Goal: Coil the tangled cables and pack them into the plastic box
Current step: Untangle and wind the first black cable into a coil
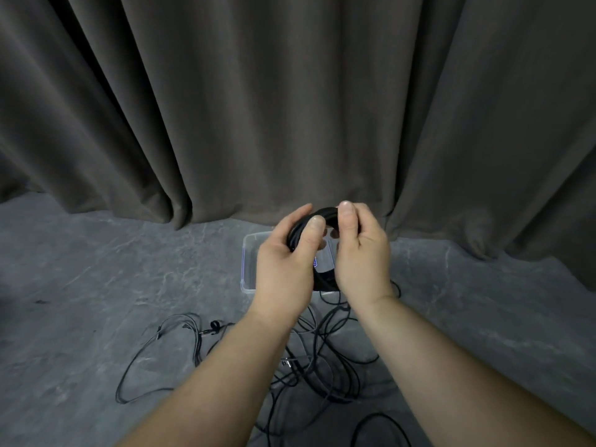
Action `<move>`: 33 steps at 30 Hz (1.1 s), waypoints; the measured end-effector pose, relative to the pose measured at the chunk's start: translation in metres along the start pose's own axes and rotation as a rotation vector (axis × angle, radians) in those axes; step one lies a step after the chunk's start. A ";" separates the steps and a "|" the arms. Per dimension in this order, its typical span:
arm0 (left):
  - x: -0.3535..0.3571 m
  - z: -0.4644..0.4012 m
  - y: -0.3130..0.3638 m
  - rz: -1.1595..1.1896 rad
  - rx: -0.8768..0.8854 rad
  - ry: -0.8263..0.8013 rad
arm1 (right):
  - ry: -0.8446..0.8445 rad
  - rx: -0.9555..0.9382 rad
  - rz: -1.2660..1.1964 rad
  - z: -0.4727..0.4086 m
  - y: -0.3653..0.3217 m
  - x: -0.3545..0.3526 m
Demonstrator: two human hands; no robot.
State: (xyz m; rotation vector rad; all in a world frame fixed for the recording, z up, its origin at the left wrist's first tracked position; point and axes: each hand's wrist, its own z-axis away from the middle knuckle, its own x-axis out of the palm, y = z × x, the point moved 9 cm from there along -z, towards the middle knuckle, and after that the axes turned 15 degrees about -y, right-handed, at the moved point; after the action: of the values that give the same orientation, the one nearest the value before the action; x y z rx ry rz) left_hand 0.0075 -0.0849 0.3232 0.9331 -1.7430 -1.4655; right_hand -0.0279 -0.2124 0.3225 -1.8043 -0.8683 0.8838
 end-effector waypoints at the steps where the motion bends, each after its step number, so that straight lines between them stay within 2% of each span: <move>1: 0.001 0.001 -0.001 0.015 0.001 -0.006 | 0.015 0.016 -0.004 0.001 0.000 0.001; 9: -0.006 0.002 0.008 -0.121 0.133 -0.022 | 0.035 0.082 -0.043 0.001 0.006 0.010; 16: -0.010 -0.003 0.009 -0.138 0.117 -0.085 | -0.021 0.117 -0.129 0.000 0.008 0.011; 24: -0.005 -0.002 0.006 -0.194 0.086 -0.186 | 0.078 0.185 -0.104 0.003 0.016 0.002; 27: -0.001 -0.001 0.004 -0.187 0.067 -0.179 | 0.114 0.199 -0.079 0.004 0.017 0.001; 30: -0.001 0.001 0.002 -0.083 0.041 -0.154 | 0.115 0.201 -0.075 0.004 0.015 0.002; 33: -0.009 0.000 0.005 -0.009 0.051 -0.112 | 0.060 0.187 -0.045 -0.001 0.009 0.008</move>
State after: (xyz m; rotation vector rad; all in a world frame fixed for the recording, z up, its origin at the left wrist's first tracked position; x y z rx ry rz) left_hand 0.0122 -0.0765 0.3275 0.9007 -1.8670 -1.5116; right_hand -0.0220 -0.2091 0.3130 -1.6348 -0.7601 0.8492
